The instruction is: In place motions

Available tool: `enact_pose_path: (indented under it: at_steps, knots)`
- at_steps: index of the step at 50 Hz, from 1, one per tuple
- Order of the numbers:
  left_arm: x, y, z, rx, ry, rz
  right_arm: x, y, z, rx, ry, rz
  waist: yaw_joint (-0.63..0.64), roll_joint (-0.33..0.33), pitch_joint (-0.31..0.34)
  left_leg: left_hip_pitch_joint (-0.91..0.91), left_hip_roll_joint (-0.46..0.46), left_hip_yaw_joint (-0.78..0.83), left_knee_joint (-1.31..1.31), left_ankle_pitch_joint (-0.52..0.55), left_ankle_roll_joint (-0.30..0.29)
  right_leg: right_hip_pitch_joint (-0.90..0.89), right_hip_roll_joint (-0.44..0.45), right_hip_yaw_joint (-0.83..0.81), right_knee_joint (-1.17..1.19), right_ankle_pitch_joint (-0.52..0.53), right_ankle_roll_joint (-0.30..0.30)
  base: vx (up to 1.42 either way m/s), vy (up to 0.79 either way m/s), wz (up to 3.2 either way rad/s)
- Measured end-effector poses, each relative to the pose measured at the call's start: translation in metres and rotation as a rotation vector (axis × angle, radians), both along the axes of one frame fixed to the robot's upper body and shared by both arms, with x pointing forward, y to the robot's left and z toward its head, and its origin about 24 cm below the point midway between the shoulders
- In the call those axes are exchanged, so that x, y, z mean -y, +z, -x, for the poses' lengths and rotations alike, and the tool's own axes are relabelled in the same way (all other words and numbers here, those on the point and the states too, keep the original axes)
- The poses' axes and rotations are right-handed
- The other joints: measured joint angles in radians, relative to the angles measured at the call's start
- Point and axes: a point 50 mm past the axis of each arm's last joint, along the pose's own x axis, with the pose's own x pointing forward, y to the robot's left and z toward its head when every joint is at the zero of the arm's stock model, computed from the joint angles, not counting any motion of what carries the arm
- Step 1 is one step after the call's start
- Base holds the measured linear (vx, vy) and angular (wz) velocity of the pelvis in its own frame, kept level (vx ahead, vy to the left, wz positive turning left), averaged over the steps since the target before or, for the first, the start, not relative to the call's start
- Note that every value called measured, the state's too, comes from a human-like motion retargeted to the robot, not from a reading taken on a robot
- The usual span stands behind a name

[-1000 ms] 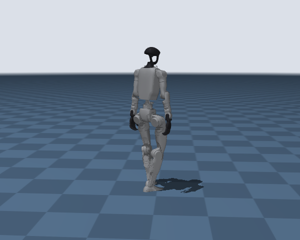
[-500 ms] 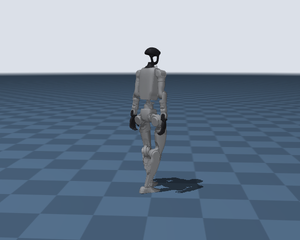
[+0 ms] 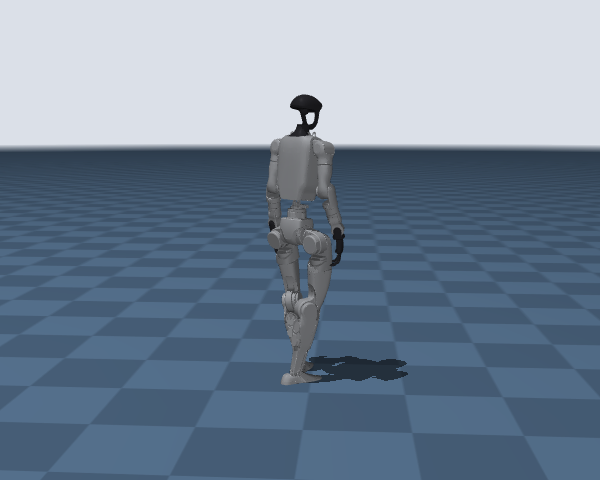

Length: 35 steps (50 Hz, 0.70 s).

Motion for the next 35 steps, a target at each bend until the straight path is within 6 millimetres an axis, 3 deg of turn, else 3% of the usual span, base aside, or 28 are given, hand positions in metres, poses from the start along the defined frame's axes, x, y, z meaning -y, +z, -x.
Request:
enact_pose_path:
  at_steps: [7, 10, 12, 19, 22, 25, 30, 35]
  knots:
    - [0.000, 0.024, -0.050, 0.280, -0.097, -0.026, -0.049, 0.028, -0.043, 0.191, 0.168, -0.229, -0.010, -0.006, -0.011, -0.042, -0.007, -0.017, 0.051, 0.015, -0.013, 0.008, -0.002, -0.036, -0.015, -0.007, 0.005, -0.03, -0.01, 0.36]
    - [0.004, 0.035, -0.068, 0.371, -0.165, -0.028, -0.066, 0.040, -0.051, 0.251, 0.246, -0.303, 0.007, -0.006, -0.018, -0.040, -0.025, 0.004, -0.001, -0.008, 0.002, 0.026, 0.002, -0.050, -0.017, -0.019, 0.007, 0.11, 0.02, 0.21]
    - [0.008, 0.042, -0.078, 0.421, -0.205, -0.019, -0.077, 0.047, -0.055, 0.285, 0.295, -0.346, 0.013, -0.006, -0.026, -0.038, -0.042, -0.021, -0.023, 0.043, 0.051, 0.040, 0.003, -0.064, -0.016, -0.032, 0.012, 0.18, 0.01, 0.34]
    - [0.021, 0.061, -0.110, 0.533, -0.299, 0.022, -0.112, 0.071, -0.060, 0.344, 0.414, -0.572, 0.026, -0.009, -0.048, 0.003, -0.016, -0.014, -0.020, 0.015, 0.044, 0.046, -0.002, -0.100, 0.104, -0.077, 0.052, 0.23, 0.02, 0.17]
    - [0.035, 0.068, -0.132, 0.561, -0.323, 0.056, -0.119, 0.080, -0.067, 0.377, 0.420, -0.613, 0.027, -0.005, -0.040, 0.019, 0.002, -0.030, -0.009, 0.003, 0.044, 0.002, -0.017, -0.101, 0.249, 0.001, 0.095, 0.14, 0.02, 0.05]
    - [0.052, 0.073, -0.147, 0.596, -0.235, 0.073, -0.122, 0.089, -0.080, 0.450, 0.408, -0.582, 0.001, 0.028, -0.021, 0.029, 0.050, -0.044, -0.006, 0.004, 0.042, -0.077, -0.031, -0.072, 0.442, 0.043, 0.164, 0.10, -0.01, 0.27]
    - [0.058, 0.090, -0.167, 0.692, -0.211, 0.050, -0.124, 0.095, -0.084, 0.497, 0.331, -0.611, -0.043, 0.036, -0.017, 0.027, 0.070, -0.061, -0.008, 0.006, 0.039, -0.146, -0.053, -0.016, 0.417, 0.005, 0.113, 0.09, -0.08, 0.26]
    - [0.055, 0.092, -0.162, 0.716, -0.215, 0.058, -0.119, 0.095, -0.081, 0.516, 0.280, -0.629, -0.061, -0.010, -0.013, 0.061, 0.029, -0.071, -0.040, 0.017, 0.037, -0.173, -0.040, 0.176, 0.225, 0.062, 0.089, 0.09, -0.12, 0.27]
